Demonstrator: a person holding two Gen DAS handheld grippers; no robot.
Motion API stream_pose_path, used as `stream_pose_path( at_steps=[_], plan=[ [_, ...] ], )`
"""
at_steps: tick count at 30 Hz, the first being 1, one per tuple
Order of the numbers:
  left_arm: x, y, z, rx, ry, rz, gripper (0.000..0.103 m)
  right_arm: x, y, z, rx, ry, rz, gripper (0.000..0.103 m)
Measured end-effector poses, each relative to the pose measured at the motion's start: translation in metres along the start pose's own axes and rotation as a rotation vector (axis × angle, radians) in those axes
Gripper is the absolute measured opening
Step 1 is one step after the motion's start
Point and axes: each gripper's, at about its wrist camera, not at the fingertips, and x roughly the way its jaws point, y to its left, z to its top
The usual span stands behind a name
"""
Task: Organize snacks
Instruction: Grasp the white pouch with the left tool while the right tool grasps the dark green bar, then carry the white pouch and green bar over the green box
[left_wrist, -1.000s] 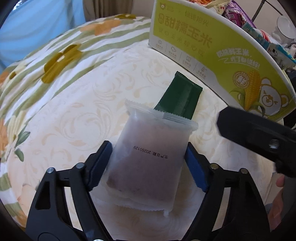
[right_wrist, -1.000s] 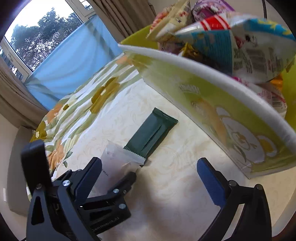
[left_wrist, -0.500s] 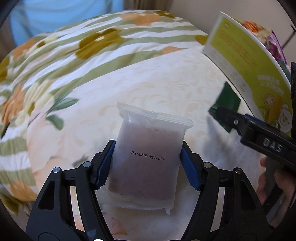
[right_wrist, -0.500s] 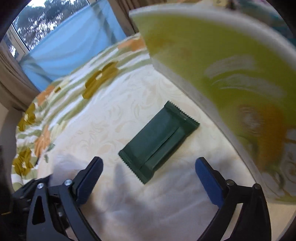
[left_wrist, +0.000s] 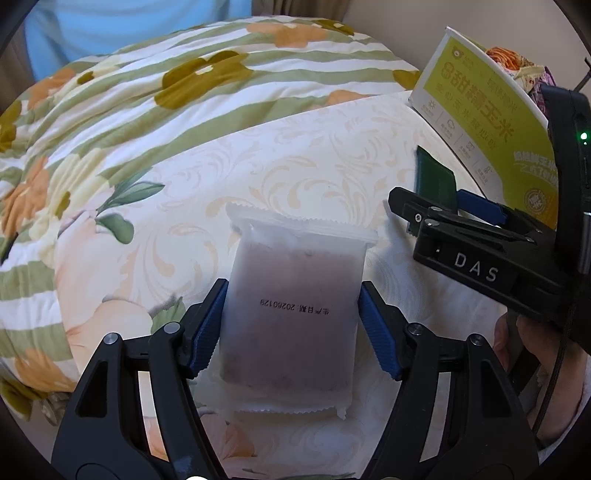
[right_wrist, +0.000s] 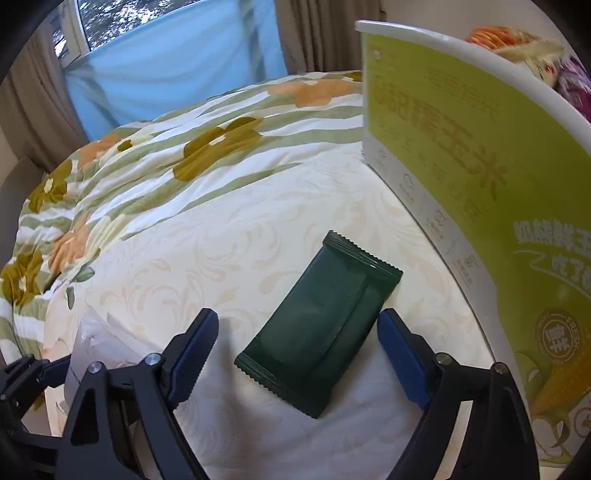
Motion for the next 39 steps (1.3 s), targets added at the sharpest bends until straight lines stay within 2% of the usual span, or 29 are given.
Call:
stream_pose_path(
  at_steps=[2, 7, 10, 13, 14, 19, 26, 34, 39],
  plan=[
    [0.002, -0.006, 0.0, 0.025, 0.004, 0.005, 0.08, 0.0, 0.005, -0.001, -0.041, 0.002, -0.001, 0.077],
    [0.007, -0.019, -0.004, 0.098, 0.006, 0.072, 0.08, 0.001, 0.014, -0.004, -0.131, -0.004, -0.015, 0.064],
    [0.003, -0.017, -0.005, 0.095, 0.001, 0.103, 0.062, 0.003, 0.015, -0.003, -0.145, -0.013, -0.012, 0.058],
    [0.0, -0.013, -0.004, 0.075, 0.002, 0.084, 0.061, 0.004, 0.015, 0.001, -0.148, -0.02, -0.008, 0.049],
    [-0.001, -0.012, -0.004, 0.07, 0.002, 0.081, 0.061, 0.005, 0.016, 0.003, -0.151, -0.021, -0.002, 0.042],
    [-0.007, -0.002, -0.003, -0.01, -0.009, 0.025, 0.06, 0.004, 0.014, 0.007, -0.136, -0.008, 0.031, 0.042],
    [-0.036, -0.001, 0.004, -0.056, -0.059, 0.026, 0.06, -0.029, 0.01, 0.009, -0.104, -0.032, 0.105, 0.042],
    [-0.096, -0.027, 0.037, -0.088, -0.136, 0.006, 0.06, -0.116, -0.002, 0.038, -0.092, -0.141, 0.221, 0.042],
    [-0.128, -0.077, 0.064, -0.058, -0.186, 0.001, 0.06, -0.172, -0.038, 0.05, -0.089, -0.198, 0.252, 0.042]
  ],
)
